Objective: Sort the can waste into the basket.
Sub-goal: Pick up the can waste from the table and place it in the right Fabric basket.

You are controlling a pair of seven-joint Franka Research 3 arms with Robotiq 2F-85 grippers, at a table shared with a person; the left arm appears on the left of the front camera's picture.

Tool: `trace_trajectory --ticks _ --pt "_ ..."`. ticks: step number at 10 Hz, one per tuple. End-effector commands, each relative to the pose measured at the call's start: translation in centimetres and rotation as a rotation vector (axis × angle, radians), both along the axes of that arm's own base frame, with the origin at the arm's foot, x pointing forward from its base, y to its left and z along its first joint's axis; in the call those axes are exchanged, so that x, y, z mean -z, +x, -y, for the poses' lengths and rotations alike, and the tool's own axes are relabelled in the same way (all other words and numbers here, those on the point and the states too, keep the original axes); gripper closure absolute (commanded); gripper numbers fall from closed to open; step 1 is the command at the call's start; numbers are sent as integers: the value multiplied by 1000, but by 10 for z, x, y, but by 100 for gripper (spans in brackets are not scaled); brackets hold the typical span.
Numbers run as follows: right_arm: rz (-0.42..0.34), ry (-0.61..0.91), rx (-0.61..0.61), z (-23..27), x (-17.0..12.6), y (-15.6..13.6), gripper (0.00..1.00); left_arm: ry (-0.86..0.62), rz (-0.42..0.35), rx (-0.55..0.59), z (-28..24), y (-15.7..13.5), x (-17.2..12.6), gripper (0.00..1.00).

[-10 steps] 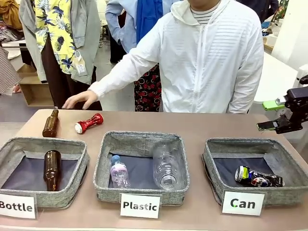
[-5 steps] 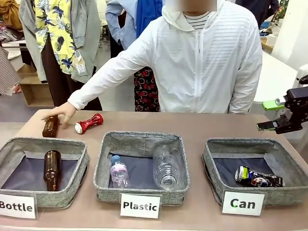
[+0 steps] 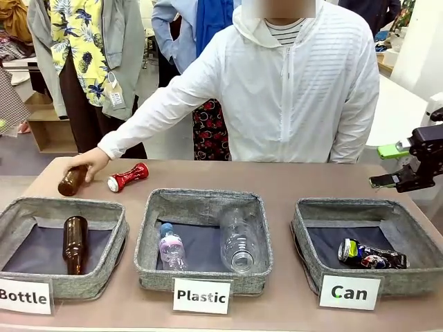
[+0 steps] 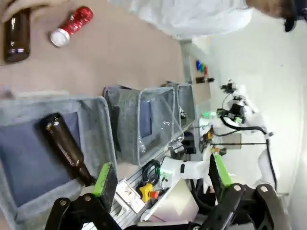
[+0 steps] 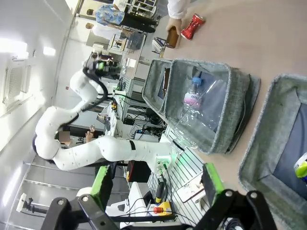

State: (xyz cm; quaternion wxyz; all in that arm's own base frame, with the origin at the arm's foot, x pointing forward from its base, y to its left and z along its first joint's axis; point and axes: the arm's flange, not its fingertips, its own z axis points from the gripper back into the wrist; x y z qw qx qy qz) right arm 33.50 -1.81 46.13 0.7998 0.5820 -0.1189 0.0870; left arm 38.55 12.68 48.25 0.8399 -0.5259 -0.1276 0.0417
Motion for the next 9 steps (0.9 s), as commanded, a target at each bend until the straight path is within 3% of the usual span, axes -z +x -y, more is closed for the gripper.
trace_trajectory --ticks 1,2,3,6,9 --pt "-6 -6 -9 2 -3 -1 0 71 -119 25 -17 49 -9 0" --pt "-6 -6 -9 2 -3 -1 0 66 -114 9 -24 41 -12 0" --pt "-6 -6 -9 2 -3 -1 0 33 -84 -39 -40 15 -10 0" --pt "-6 -6 -9 2 -3 -1 0 -80 72 -341 -83 -112 6 0" --pt "-6 -6 -9 2 -3 -1 0 -320 216 -598 -115 -175 44 0"
